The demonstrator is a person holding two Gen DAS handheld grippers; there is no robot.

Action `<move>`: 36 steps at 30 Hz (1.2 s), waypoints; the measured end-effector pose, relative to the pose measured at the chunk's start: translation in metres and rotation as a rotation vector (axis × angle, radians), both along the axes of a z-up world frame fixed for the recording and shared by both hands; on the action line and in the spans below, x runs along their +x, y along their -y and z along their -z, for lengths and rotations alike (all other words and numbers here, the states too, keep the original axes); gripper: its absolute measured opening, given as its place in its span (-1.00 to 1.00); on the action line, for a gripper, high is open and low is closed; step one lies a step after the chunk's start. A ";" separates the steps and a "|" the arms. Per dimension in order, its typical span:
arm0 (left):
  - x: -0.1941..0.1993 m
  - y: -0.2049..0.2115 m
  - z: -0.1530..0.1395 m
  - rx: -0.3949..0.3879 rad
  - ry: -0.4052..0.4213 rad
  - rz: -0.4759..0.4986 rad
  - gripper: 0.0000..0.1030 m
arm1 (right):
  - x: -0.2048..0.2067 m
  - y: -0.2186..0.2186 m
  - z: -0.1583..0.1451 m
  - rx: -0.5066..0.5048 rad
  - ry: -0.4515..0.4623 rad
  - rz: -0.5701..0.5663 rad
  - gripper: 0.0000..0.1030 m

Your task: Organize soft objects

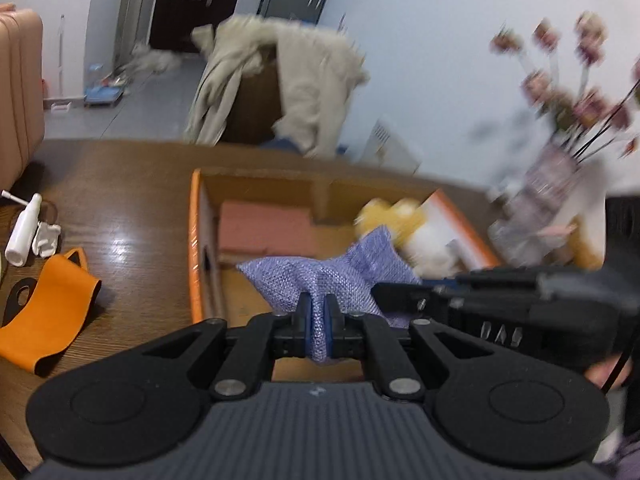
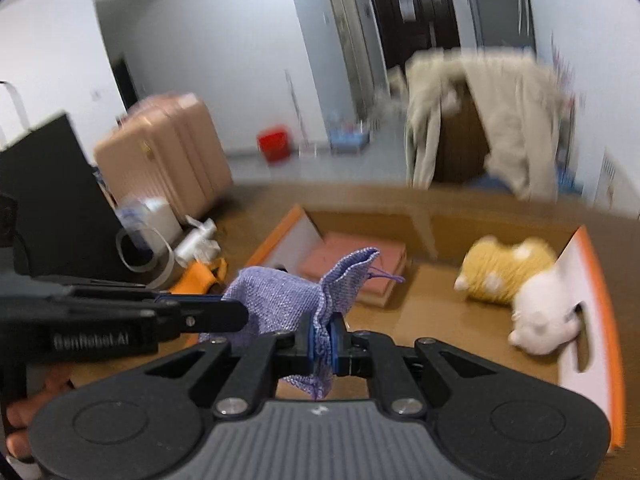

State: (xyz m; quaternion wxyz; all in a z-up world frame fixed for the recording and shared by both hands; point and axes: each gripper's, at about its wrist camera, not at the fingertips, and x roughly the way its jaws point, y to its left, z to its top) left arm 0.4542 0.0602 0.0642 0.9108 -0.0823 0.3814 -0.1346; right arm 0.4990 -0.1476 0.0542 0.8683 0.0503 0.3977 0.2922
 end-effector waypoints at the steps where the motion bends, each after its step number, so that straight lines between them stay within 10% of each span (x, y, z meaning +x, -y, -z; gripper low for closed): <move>1: 0.003 -0.001 0.008 0.022 -0.010 -0.008 -0.87 | 0.011 -0.002 0.009 0.005 -0.053 -0.007 -0.85; 5: 0.008 -0.002 0.029 0.075 -0.045 0.003 -0.81 | 0.036 -0.005 0.038 0.011 -0.188 -0.006 -0.82; 8: 0.002 -0.005 0.030 0.078 -0.036 0.006 -0.16 | 0.037 -0.012 0.053 -0.024 -0.218 -0.006 -0.73; 11: -0.012 -0.007 0.020 0.086 -0.007 -0.003 0.03 | 0.032 -0.013 0.054 -0.045 -0.212 0.000 -0.35; 25: -0.194 -0.031 -0.050 0.079 0.271 -0.106 0.91 | -0.140 0.079 -0.076 -0.061 0.253 0.068 0.41; 36: -0.318 -0.006 0.002 0.094 0.316 -0.102 1.00 | -0.285 0.100 -0.038 -0.035 0.384 0.060 0.59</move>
